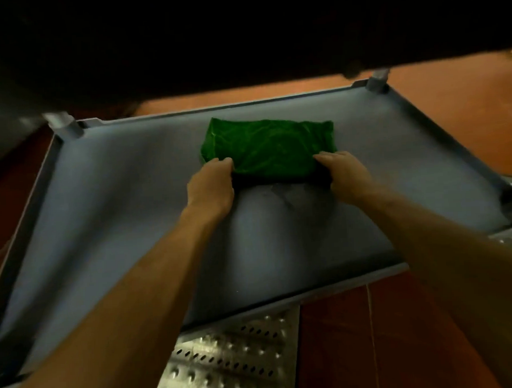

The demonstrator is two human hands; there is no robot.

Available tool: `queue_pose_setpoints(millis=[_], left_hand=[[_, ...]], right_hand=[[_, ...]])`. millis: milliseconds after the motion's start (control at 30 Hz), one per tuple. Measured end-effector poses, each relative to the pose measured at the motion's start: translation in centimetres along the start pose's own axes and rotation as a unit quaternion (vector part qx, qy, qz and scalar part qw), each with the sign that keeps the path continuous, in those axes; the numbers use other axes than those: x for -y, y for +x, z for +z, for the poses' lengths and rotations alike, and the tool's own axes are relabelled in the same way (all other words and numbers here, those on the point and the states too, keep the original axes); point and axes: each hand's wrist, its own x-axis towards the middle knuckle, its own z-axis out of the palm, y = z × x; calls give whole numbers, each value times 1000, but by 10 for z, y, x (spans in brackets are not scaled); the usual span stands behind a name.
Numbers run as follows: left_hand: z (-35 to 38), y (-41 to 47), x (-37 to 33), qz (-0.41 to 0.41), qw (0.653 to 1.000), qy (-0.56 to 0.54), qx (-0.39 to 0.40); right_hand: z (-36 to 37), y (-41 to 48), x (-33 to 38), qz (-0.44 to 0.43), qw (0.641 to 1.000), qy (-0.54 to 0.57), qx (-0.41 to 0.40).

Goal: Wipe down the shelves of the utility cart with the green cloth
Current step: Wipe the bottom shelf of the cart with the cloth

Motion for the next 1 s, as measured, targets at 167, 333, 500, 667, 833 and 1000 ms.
queue_pose_setpoints(millis=[167,333,500,667,833,1000], left_hand=[[-2,-11,1,49,998,33,-16],[-14,-23,3,58,997,43,22],[-23,-37,11,77,994,47,57],[-35,-53,20,126,986,65,85],[-44,-75,39,165,977,87,101],[-64,-102,67,169,971,98,139]], right_hand=[[-5,-10,-5,26,999,-32,14],[-6,-32,-4,2,998,-51,27],[-6,-53,-12,-30,997,-69,21],[0,-79,-12,-30,996,-69,51],[9,-112,-5,-37,997,-45,48],[20,-142,27,-83,995,-47,33]])
